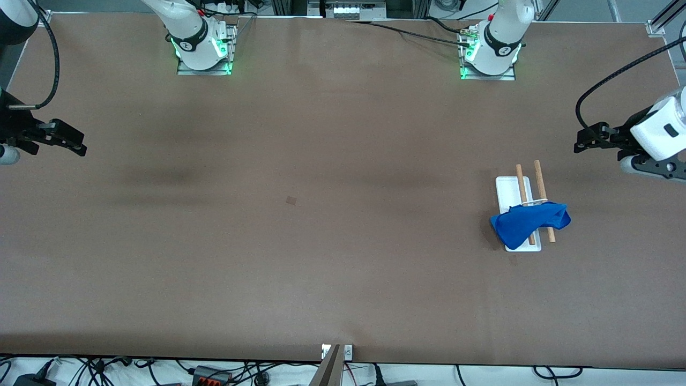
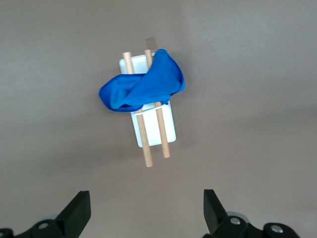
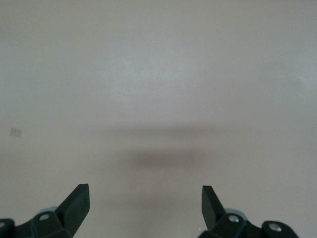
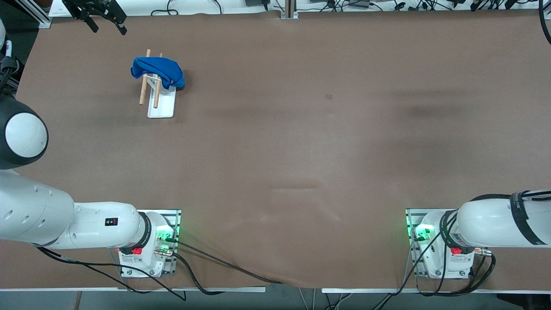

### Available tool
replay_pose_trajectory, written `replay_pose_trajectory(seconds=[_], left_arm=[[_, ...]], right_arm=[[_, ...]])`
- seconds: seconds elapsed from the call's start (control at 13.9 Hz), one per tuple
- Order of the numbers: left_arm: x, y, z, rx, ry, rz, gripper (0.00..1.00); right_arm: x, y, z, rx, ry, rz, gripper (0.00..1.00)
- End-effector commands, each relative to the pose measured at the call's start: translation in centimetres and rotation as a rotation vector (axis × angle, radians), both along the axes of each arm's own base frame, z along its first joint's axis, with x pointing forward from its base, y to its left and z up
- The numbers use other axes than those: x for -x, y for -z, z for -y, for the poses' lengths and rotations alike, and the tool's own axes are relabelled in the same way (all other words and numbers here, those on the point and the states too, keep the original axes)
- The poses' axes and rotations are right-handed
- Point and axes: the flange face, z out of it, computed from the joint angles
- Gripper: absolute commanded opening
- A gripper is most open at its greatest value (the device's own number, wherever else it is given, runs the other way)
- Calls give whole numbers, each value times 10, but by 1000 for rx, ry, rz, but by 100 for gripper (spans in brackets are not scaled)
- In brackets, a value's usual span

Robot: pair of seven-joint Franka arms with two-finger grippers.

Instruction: Pass towel and hang on rack

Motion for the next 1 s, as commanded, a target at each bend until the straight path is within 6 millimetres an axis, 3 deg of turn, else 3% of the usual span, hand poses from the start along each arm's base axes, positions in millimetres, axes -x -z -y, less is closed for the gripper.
replay_pose_trajectory(seconds=[0.0, 0.29, 0.43, 0.93], left_arm=[[19, -19, -2, -59, -49, 43, 100], [28, -19, -4, -96, -48, 36, 100], [36, -18, -3, -96, -50, 46, 100], [31, -20, 3, -95, -59, 69, 100]], right_arm=[[2, -3, -2, -10, -12, -14, 100], [5, -11, -2, -15, -8, 2, 100], [7, -6, -1, -16, -8, -17, 100], [4, 11, -3, -21, -8, -20, 100]])
